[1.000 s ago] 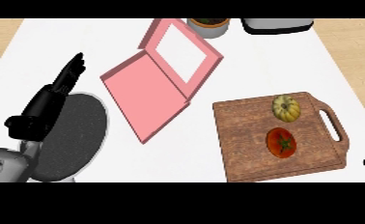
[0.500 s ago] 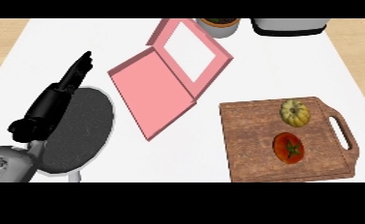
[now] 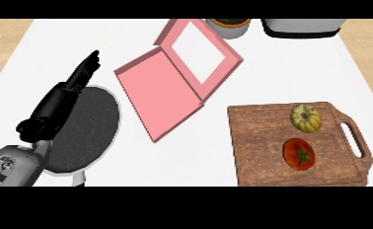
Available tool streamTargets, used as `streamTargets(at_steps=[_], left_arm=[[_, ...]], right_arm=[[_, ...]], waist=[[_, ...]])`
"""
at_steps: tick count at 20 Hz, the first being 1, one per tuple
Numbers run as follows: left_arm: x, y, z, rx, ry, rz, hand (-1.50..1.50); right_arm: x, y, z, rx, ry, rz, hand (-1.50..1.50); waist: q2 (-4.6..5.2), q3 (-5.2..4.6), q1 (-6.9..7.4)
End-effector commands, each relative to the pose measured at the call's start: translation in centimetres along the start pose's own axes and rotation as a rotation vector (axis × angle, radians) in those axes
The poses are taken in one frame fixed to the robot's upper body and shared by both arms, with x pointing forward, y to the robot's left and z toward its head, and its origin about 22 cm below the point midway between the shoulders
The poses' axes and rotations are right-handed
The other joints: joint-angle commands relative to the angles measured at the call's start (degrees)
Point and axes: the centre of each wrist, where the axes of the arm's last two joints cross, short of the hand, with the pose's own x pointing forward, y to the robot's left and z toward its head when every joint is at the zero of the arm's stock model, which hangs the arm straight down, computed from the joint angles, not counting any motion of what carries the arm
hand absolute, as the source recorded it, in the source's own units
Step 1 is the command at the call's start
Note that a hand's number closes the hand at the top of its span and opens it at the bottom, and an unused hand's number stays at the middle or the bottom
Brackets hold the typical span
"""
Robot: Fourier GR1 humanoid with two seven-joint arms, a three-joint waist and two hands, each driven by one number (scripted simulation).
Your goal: Pick the tomato from the cutting board and place it in the cardboard box
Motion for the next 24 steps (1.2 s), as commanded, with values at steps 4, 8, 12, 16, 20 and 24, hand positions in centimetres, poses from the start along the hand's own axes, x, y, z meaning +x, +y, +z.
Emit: streamTargets(at_steps=[4,8,12,16,20,24], left_arm=[[-0.1,0.0,-1.1,0.006,-0.012,-0.005,0.00],[0.2,-0.4,-0.4,-0.019,0.004,0.013,0.00],[-0.8,0.5,0.2,-0.021,-0.014,0.011,0.00],[-0.6,-0.6,-1.9,-0.015,-0.015,-0.001,0.00],[-1.0,0.2,-0.6,-0.025,-0.013,0.003,0.00],[0.6,-0.1,-1.4,-0.010,-0.011,-0.011,0.00]], right_arm=[[4.4,-0.1,-0.5,0.080,0.108,0.159,-1.50],[5.7,1.3,-0.7,0.107,0.158,0.119,-1.50],[4.9,2.1,-3.0,0.121,0.184,0.123,-1.50],[7.0,3.4,-4.1,0.094,0.209,0.178,-1.50],[7.6,5.6,-5.9,0.098,0.227,0.195,-1.50],[8.8,9.0,-7.1,0.110,0.221,0.219,-1.50]], waist=[[0.29,-0.05,0.64],[-0.02,0.00,0.96],[0.05,0.07,1.57],[0.23,0.03,1.12],[0.06,0.12,1.20],[0.03,0.17,1.09]])
